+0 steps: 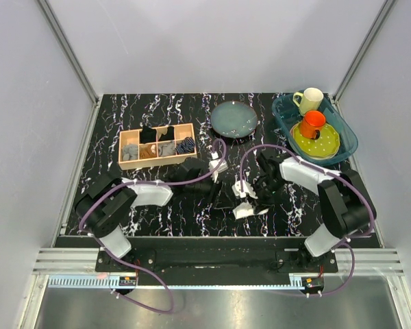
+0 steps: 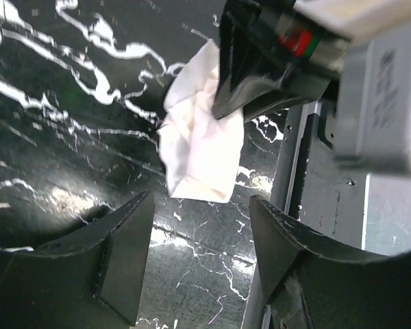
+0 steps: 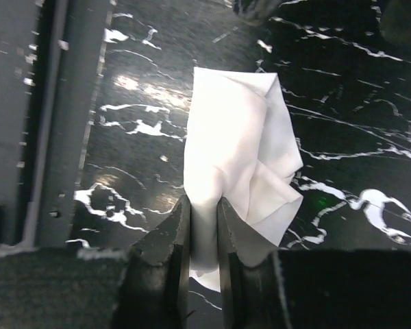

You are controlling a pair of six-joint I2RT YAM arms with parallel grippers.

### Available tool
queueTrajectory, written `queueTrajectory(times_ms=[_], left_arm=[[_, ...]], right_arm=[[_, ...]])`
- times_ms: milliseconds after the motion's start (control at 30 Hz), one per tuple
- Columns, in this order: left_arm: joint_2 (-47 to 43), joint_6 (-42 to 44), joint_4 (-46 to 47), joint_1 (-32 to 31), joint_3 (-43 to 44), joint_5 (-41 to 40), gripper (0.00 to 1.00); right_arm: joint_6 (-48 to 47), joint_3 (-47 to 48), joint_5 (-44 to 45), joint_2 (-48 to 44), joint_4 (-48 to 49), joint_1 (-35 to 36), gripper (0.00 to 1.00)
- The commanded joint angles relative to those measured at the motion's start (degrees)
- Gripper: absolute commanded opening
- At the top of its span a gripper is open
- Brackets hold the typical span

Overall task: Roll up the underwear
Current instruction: Roll the underwear to the center of the board.

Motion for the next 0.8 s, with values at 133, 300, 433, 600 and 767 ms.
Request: queueTrajectory(times_ms=[133, 300, 433, 600, 767], left_arm=[[7.4, -11.2, 25.2, -1.0, -6.6, 0.3, 0.62], [12.3, -12.2, 30.9, -3.1, -4.6, 2.1, 0.67], [15.7, -11.6, 33.4, -3.7, -3.7, 2.6, 0.68], [19.1, -11.4, 33.9, -6.1, -1.6, 4.9, 0.68], [22.3, -12.9, 36.2, -8.7, -2.2, 4.2, 0.66]], right_arm=[[-1.2, 9.1, -6.3, 10.2, -16.3, -0.6, 0.15], [-1.4, 9.7, -6.0, 11.7, -16.3, -1.0, 0.15], [-1.3, 9.5, -6.3, 11.7, -15.8, -1.5, 0.14], [-1.0, 9.2, -6.7, 11.6, -15.1, -2.3, 0.14], [-0.7, 8.9, -7.1, 11.6, -14.0, -2.9, 0.14]])
